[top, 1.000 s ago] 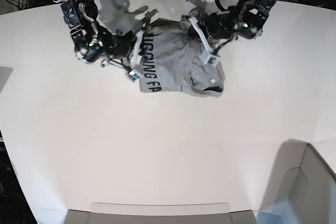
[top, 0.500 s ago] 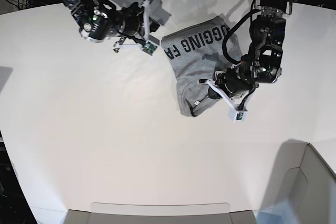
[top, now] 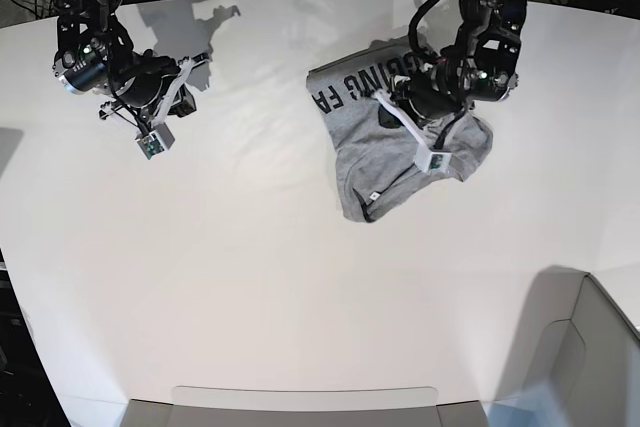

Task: Fold the T-shirt properly
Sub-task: 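Drag the folded shirt with the left gripper away from the right gripper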

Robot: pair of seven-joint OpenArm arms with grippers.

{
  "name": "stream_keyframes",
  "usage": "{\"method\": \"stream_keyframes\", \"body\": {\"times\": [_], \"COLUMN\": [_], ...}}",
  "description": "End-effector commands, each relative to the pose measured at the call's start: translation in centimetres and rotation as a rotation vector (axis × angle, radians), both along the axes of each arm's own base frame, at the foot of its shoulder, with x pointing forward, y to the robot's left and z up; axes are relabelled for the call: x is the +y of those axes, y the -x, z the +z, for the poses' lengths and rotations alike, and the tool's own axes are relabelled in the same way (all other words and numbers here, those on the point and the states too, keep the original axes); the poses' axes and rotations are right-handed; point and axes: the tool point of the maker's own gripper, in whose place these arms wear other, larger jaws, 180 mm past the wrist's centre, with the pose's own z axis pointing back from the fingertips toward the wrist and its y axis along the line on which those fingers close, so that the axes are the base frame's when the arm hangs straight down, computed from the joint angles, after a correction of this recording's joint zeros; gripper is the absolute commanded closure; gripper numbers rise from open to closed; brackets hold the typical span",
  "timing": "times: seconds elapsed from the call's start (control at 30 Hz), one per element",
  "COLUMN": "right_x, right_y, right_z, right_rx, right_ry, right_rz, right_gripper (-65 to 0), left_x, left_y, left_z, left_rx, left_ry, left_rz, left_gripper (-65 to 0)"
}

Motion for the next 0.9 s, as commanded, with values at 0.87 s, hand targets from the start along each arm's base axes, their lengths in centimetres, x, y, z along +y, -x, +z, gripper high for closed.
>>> {"method": "stream_keyframes", "body": {"times": [0.87], "right_x": [1.2], "right_y": [0.1], "right_z": [-0.3], "right_rx": [0.002], "right_ry": [-0.046], "right_rz": [-0.006], "right_gripper": [0.0], "left_x": [9.1], "left_y": [-3.7], "left_z": [2.4], "left_rx": [-0.236], "left_ry": [-0.124], "left_rz": [0.174], "left_gripper": [0.0]}}
